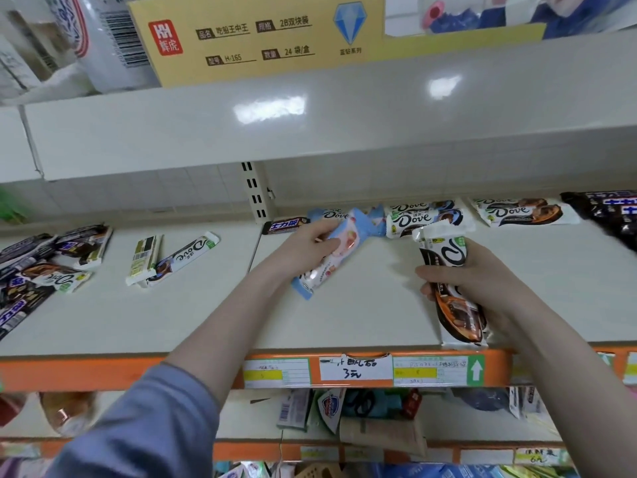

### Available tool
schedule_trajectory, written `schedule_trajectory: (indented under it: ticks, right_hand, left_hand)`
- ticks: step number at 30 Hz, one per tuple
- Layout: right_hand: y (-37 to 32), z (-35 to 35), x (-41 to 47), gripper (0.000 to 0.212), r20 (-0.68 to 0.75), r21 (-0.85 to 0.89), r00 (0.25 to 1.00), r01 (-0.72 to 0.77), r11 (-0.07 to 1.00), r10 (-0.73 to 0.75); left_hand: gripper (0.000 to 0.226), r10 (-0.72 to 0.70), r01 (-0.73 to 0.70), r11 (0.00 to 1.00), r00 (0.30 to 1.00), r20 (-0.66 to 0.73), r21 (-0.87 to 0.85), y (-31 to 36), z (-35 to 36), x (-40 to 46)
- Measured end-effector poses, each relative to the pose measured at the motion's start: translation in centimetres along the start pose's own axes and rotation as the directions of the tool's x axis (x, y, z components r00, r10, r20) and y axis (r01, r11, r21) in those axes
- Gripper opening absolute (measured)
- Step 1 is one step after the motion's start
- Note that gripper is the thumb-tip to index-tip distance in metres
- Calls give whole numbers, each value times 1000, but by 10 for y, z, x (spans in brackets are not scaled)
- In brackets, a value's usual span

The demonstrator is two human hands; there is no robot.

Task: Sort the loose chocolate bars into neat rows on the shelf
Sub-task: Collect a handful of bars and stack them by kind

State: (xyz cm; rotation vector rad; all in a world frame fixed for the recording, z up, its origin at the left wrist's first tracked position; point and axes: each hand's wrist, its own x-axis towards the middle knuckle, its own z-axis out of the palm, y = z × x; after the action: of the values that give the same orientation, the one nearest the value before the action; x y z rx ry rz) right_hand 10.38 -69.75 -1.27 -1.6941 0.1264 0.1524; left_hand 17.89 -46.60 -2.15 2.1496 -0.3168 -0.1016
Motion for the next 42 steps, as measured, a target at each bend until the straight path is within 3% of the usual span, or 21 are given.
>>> schedule_trajectory:
  ticks: [7,12,22,29,35,42]
  right_hand:
    - [0,0,1,21,-22,-7,999,-24,1000,24]
    - [2,-1,3,23,-34,-24,999,-20,1000,19]
    - [5,2,8,19,-48,-67,999,-19,998,16]
    - [3,8,10,16,-93,-117,996,-6,993,-5]
    - [5,10,11,20,-134,-111,991,13,994,-28]
    - [5,13,4,12,-214,156,977,32,987,2]
  left_hand:
    - [28,66,-82,944,996,61,320,-15,-14,47]
    - [28,66,-106,937,990,129,334,-12,-16,65]
    - [31,162,-185,916,982,94,356,-9,3,79]
    - [28,349,-326,865,937,11,381,-25,17,73]
    - [24,366,-300,840,929,-63,453,-32,22,73]
    - [21,385,-270,870,895,-225,413,-26,20,34]
